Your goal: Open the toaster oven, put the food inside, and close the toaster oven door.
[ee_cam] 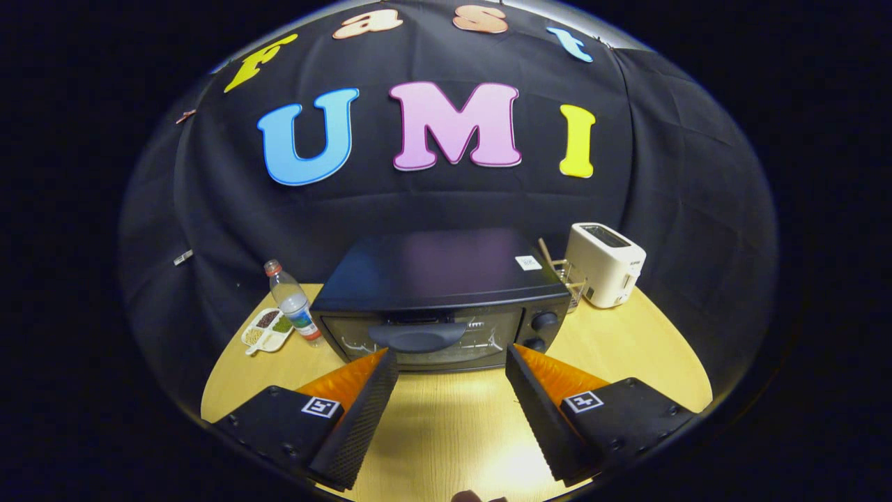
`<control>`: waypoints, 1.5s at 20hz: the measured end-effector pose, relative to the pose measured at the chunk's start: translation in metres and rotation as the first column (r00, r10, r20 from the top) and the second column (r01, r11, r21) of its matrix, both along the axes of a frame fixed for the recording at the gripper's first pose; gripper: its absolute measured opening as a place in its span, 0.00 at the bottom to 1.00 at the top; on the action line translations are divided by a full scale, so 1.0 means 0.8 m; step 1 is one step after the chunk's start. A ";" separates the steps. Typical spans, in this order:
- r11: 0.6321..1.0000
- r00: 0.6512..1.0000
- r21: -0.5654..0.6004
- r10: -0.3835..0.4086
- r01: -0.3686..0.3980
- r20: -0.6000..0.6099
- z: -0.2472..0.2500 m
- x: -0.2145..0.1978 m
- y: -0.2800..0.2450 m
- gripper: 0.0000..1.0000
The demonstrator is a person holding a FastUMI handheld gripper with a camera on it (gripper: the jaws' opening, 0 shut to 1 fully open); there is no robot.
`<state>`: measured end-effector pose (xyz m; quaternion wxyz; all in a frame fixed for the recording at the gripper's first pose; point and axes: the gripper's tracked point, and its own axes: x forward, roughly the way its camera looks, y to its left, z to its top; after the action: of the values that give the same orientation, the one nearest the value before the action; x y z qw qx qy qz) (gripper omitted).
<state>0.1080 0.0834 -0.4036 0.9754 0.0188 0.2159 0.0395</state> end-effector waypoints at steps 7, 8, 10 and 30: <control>1.000 0.975 -0.003 -0.015 0.016 0.221 0.136 -0.025 -0.056 1.00; 1.000 0.969 -0.005 -0.019 0.021 0.247 0.148 -0.027 -0.062 1.00; 1.000 0.959 -0.004 -0.026 0.028 0.283 0.176 -0.035 -0.075 1.00; 1.000 0.917 -0.026 0.015 -0.006 0.399 0.283 -0.112 -0.173 1.00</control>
<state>0.0183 -0.0550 -0.1771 0.9989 -0.0024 0.0128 0.0451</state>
